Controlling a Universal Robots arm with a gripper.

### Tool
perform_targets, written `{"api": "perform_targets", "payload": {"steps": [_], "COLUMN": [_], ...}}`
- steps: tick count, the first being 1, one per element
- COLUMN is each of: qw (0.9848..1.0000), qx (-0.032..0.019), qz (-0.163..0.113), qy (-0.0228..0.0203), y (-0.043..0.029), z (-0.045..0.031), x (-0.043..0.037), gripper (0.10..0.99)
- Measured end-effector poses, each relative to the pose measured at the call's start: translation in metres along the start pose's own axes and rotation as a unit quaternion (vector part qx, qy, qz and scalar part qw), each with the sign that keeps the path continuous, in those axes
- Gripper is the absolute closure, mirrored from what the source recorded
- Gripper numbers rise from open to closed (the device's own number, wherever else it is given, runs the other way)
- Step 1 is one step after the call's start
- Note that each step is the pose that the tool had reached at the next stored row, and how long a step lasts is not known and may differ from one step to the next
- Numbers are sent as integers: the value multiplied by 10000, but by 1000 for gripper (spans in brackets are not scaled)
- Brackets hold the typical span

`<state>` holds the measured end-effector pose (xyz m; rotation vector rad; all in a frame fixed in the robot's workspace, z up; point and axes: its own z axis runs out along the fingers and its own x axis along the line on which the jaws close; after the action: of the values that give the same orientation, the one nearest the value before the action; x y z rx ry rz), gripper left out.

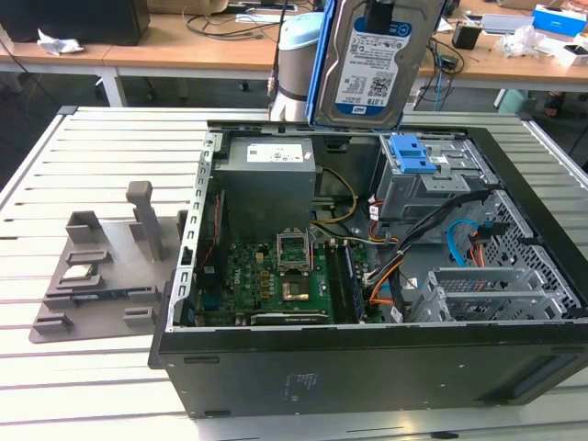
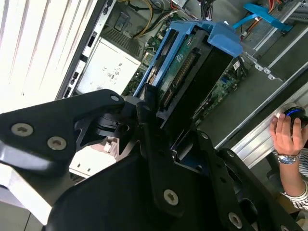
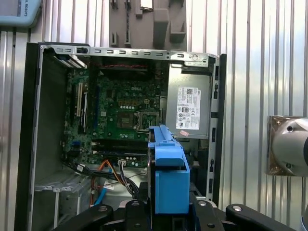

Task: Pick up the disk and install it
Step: 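Pick up the disk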

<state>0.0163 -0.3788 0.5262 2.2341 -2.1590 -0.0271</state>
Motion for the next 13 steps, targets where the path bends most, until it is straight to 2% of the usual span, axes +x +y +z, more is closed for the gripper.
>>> {"api": "perform_targets", "payload": {"steps": [13], "qw": [10000], "qx": [0], "qz": [0], "qy": [4], "y": [6], "z": [5], "x": [175], "gripper": [722]}}
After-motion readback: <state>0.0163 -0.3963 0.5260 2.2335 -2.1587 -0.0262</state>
